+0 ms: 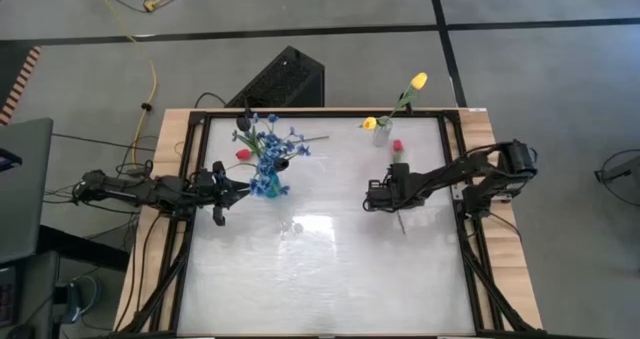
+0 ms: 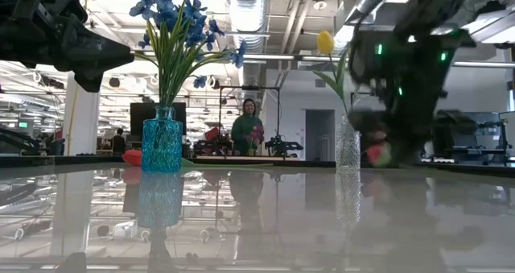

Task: Sort flowers into vase by color
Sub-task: Put the right red tulip flower into the transparent vase

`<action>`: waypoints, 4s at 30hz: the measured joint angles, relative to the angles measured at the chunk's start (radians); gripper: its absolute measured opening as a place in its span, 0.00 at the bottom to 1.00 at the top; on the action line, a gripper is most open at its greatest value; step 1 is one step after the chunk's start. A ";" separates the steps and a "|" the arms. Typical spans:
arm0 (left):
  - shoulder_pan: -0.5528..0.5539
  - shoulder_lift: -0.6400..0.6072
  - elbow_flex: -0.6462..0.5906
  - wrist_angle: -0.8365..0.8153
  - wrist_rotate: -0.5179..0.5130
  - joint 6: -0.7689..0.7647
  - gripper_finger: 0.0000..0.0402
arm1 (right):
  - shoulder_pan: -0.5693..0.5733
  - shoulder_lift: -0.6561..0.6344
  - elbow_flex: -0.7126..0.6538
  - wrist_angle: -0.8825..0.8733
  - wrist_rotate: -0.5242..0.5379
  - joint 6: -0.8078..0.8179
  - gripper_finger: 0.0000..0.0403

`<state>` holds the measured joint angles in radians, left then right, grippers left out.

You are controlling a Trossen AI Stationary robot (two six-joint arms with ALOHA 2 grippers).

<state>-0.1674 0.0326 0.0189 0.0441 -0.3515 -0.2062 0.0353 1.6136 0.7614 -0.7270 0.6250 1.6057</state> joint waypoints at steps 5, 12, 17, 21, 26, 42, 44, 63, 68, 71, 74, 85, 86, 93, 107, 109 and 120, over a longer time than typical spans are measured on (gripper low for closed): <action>0.000 0.000 0.000 0.000 0.001 0.000 0.19 | 0.048 -0.142 0.013 -0.023 0.203 0.028 0.04; 0.000 0.000 0.000 0.000 0.001 0.000 0.19 | 0.166 -0.369 0.018 0.014 0.632 -0.061 0.04; 0.000 0.000 0.000 0.000 0.001 0.000 0.19 | 0.250 -0.451 0.018 0.138 0.881 -0.379 0.04; 0.000 0.000 0.000 0.000 0.001 0.000 0.19 | 0.276 -0.477 0.018 0.237 0.945 -0.608 0.04; 0.000 0.000 0.000 0.000 0.001 0.000 0.19 | 0.216 -0.500 0.019 0.253 0.945 -0.703 0.04; 0.000 0.000 0.000 0.000 0.000 0.000 0.19 | -0.046 -0.665 0.035 0.798 0.208 -1.656 0.04; 0.000 0.000 0.000 0.000 0.000 0.000 0.19 | -0.074 -0.696 -0.020 0.939 0.164 -1.727 0.04; 0.000 0.000 0.000 0.000 0.000 0.000 0.19 | -0.488 -0.479 -0.409 2.073 -0.260 -1.743 0.04; 0.000 0.000 0.000 0.000 0.000 0.000 0.19 | -0.547 -0.359 -0.409 2.238 -0.265 -1.724 0.04; 0.000 0.000 0.000 0.000 0.000 0.000 0.19 | -0.577 -0.302 -0.409 2.291 -0.266 -1.693 0.04; 0.000 0.000 0.000 0.000 0.000 0.000 0.19 | -0.608 -0.255 -0.406 2.293 -0.267 -1.659 0.04; 0.000 0.000 0.000 0.000 -0.001 0.000 0.19 | -0.655 -0.132 -0.313 2.295 -0.289 -1.659 0.04; 0.000 0.000 0.000 0.000 -0.001 0.000 0.19 | -0.655 -0.122 -0.307 2.295 -0.289 -1.659 0.04; 0.000 0.000 0.000 0.000 -0.001 0.000 0.19 | -0.652 -0.104 -0.298 2.295 -0.265 -1.661 0.04; 0.000 0.000 0.000 0.000 -0.002 0.000 0.19 | -0.611 -0.124 -0.298 2.279 -0.198 -1.720 0.04; 0.000 0.000 0.000 0.000 -0.002 0.000 0.19 | -0.610 -0.124 -0.298 2.275 -0.198 -1.723 0.04; 0.000 0.000 0.000 0.000 -0.002 0.000 0.19 | -0.611 -0.121 -0.299 2.119 -0.132 -1.737 0.06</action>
<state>-0.1675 0.0324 0.0189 0.0443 -0.3538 -0.2062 -0.5755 1.4921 0.4629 1.3923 0.4935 -0.1314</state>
